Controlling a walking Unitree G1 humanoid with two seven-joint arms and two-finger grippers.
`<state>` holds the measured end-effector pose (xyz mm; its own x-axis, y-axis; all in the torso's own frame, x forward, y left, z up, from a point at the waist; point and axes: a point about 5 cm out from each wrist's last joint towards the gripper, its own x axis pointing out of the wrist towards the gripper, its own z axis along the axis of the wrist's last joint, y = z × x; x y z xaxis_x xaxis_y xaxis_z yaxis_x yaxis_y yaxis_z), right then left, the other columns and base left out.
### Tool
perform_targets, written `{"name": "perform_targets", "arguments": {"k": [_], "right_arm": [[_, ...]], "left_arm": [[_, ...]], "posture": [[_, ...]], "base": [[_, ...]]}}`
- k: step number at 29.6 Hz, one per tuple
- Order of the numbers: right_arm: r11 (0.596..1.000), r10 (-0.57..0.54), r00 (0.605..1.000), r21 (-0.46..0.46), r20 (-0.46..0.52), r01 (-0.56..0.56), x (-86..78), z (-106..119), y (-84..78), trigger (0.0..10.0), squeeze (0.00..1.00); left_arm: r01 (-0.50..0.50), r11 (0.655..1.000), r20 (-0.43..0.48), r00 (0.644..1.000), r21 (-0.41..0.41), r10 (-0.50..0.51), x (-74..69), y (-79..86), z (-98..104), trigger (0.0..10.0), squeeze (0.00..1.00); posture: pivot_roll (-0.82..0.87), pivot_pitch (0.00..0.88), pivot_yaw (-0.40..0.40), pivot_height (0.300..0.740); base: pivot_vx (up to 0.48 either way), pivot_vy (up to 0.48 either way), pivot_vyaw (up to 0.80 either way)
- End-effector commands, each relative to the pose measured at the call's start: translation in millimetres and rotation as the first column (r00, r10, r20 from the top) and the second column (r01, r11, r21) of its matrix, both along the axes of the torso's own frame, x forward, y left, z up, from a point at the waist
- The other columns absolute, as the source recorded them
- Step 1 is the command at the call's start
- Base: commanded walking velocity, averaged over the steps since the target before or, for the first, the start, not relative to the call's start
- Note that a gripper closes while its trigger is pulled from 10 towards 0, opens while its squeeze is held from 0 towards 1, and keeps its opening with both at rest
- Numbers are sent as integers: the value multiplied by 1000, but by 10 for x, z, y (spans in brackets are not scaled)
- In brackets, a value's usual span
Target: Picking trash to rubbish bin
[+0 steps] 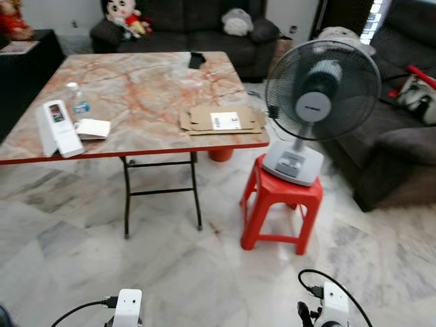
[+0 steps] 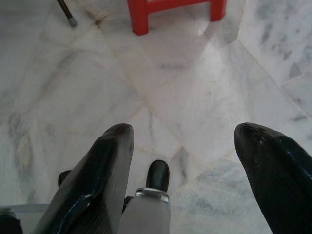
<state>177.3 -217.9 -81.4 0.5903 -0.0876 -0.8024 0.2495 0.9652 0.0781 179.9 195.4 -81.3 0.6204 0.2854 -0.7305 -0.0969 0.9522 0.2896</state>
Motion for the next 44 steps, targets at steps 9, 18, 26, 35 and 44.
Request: {"name": "perform_targets", "arguments": {"k": [9,18,26,35,44], "right_arm": [[1000,-29,1000,8,5,28,-55,-23,7,10000,0],[998,-50,999,43,2,50,-84,-64,169,10000,0],[998,-2,998,60,65,-2,57,-13,335,10000,0],[986,166,906,-38,390,-164,758,469,511,10000,0],[972,230,658,-133,717,-195,1388,1238,684,10000,0]], "left_arm": [[29,1000,-23,999,6,-29,-59,38,-24,10000,0],[60,996,-44,997,69,-57,-108,262,-4,10000,0],[62,992,41,997,112,-67,59,457,140,10000,0],[68,985,357,926,157,-121,685,423,619,10000,0],[83,992,674,728,93,-125,1155,42,1198,10000,0]], "posture": [[-107,0,-15,740],[-82,0,34,740],[-43,0,67,740],[-50,6,64,740],[-64,50,21,740]], "base": [[0,0,800],[0,0,519],[0,0,0],[0,0,0],[0,0,0]]}}
